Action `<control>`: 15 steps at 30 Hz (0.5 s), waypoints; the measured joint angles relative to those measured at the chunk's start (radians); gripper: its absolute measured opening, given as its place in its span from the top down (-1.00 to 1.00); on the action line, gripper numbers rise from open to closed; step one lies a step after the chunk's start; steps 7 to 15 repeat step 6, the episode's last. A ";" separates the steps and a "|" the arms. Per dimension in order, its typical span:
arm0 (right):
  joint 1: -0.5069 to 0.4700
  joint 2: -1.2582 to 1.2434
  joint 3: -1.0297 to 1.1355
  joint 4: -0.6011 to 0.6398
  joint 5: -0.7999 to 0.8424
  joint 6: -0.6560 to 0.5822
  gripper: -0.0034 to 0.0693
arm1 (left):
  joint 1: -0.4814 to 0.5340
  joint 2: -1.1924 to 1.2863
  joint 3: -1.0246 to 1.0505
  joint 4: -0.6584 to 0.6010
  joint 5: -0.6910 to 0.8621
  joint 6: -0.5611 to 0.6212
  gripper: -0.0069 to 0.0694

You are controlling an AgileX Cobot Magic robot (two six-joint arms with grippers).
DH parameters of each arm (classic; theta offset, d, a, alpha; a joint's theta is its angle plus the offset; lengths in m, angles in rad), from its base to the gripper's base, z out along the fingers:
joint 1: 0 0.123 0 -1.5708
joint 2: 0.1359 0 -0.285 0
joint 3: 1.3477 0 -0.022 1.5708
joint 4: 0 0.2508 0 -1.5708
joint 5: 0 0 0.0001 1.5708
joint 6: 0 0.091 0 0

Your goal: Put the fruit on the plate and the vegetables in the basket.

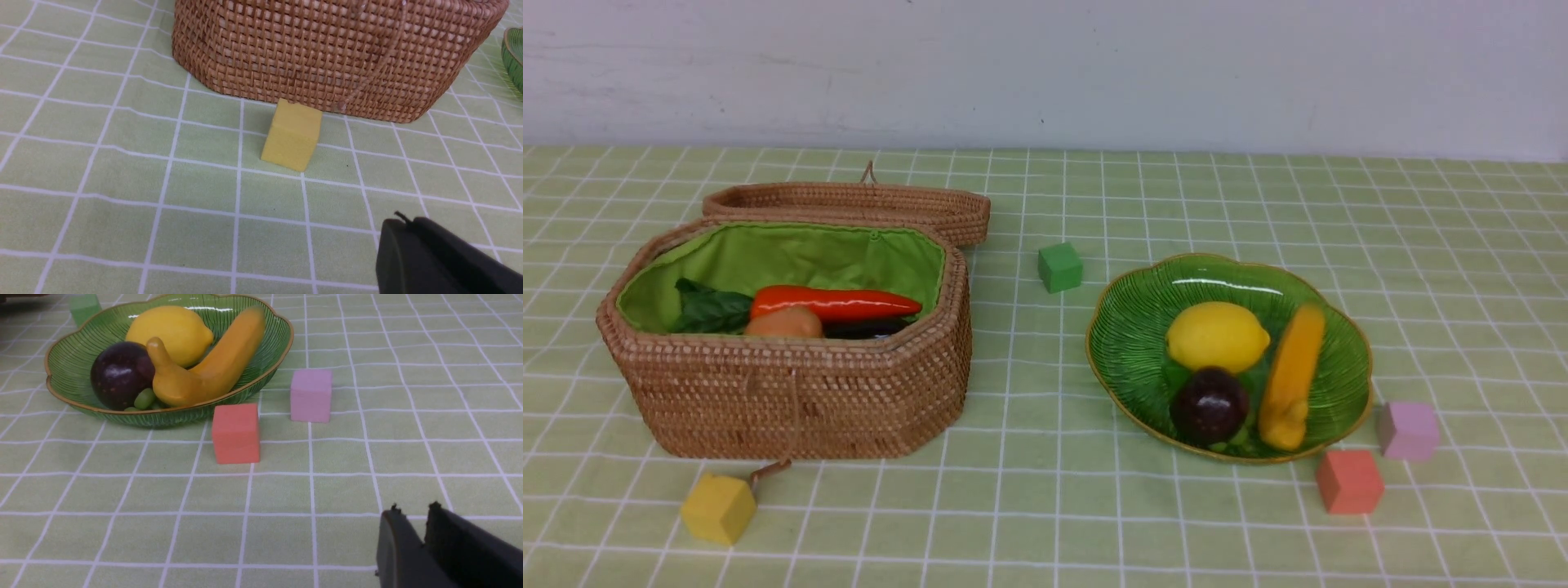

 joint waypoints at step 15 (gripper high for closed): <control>0.000 0.000 0.000 0.000 0.000 0.000 0.57 | 0.000 0.000 0.000 0.000 0.000 0.000 0.80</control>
